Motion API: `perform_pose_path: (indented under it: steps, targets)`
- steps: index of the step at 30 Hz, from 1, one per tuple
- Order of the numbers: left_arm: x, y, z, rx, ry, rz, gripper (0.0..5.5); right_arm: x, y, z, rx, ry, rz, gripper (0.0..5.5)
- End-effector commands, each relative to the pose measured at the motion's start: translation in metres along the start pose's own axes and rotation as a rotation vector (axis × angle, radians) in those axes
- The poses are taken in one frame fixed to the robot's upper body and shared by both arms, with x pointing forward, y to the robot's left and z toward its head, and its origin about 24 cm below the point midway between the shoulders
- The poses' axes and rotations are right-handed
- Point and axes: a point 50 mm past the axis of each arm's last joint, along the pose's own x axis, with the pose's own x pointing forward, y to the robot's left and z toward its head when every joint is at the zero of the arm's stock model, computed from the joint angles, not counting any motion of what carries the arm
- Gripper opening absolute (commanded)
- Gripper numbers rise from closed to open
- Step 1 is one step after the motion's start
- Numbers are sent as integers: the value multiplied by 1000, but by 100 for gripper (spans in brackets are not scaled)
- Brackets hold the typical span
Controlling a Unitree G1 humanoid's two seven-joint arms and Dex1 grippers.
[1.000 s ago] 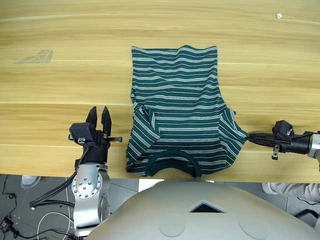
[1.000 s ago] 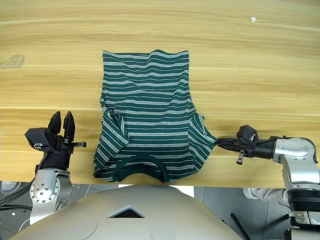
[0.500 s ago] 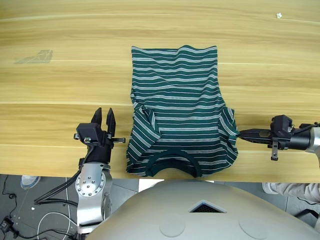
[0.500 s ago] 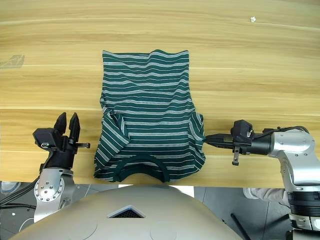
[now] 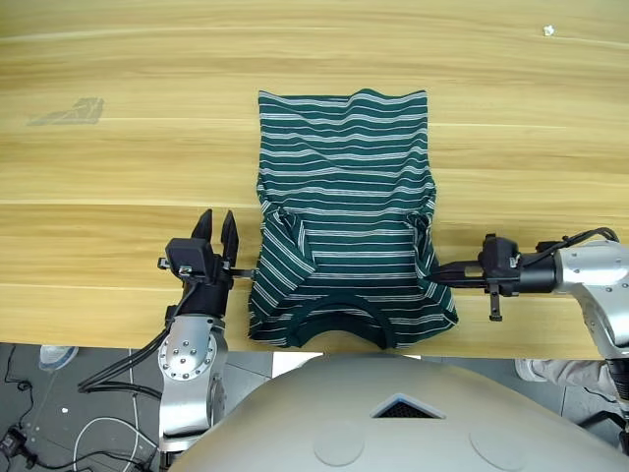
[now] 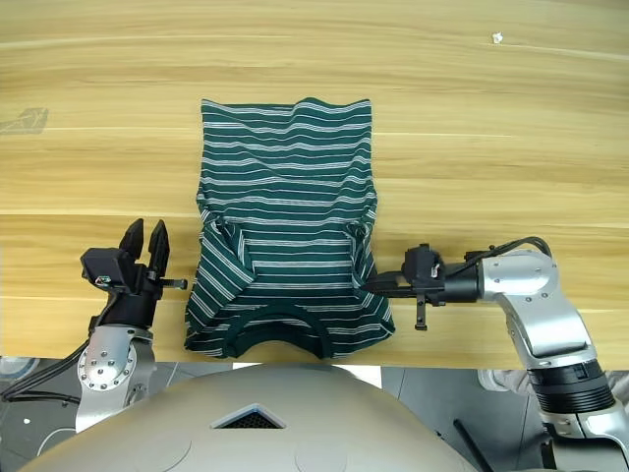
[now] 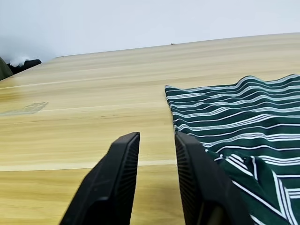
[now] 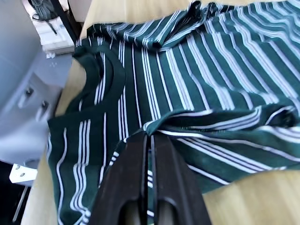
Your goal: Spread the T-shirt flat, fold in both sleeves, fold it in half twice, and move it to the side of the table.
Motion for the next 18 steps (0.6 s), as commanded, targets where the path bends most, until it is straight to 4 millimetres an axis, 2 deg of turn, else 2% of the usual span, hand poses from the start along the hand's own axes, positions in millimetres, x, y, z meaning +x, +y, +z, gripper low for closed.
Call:
perform_pose_path:
  steps: [1, 9, 18]
  targets:
    - [-1, -3, 0, 0, 11, -4, 142, 5, 0, 1, -41, 28, 23, 2]
    - [-2, -6, -1, -8, 22, -12, 142, 18, 2, 10, -78, -18, 60, 2]
    - [-2, -11, -4, -17, 33, -24, 142, 23, 0, 7, -118, 12, 35, 2]
